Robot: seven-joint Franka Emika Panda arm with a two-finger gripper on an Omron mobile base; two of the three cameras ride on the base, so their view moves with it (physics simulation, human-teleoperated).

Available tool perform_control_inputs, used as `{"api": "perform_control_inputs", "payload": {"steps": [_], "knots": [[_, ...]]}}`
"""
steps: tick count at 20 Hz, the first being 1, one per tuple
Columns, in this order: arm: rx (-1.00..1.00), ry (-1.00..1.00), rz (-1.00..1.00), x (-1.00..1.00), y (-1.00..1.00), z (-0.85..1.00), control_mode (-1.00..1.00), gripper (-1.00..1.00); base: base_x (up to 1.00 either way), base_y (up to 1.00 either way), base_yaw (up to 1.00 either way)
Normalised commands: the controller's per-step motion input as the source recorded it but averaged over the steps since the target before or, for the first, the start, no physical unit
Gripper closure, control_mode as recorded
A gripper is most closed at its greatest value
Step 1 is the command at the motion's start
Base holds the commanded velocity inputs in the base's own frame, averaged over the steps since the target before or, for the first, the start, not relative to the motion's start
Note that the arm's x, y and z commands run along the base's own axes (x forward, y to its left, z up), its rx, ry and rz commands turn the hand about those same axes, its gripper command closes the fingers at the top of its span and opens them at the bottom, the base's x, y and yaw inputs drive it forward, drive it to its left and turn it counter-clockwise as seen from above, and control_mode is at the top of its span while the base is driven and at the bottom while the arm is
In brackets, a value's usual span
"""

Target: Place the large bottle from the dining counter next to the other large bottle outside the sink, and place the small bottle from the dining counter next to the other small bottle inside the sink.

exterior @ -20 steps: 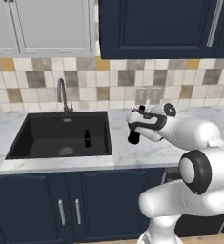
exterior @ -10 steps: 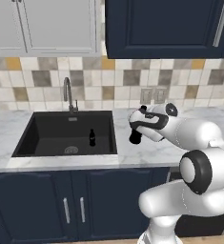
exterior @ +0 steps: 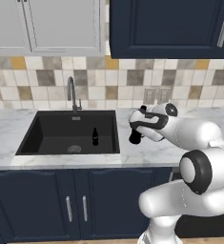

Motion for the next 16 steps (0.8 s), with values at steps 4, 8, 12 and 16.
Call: {"api": "perform_control_inputs", "payload": {"steps": [4,8,12,16], "knots": [[0.00,0.00,0.00,0.00,0.00,0.00,1.00,1.00,0.00,0.00,0.00],[0.00,0.00,0.00,0.00,0.00,0.00,1.00,1.00,0.00,0.00,0.00],[-0.01,0.00,0.00,0.00,0.00,-0.05,-1.00,1.00,0.00,0.00,0.00],[-0.04,0.00,0.00,0.04,0.00,-0.15,-1.00,1.00,0.00,0.00,0.00]]}}
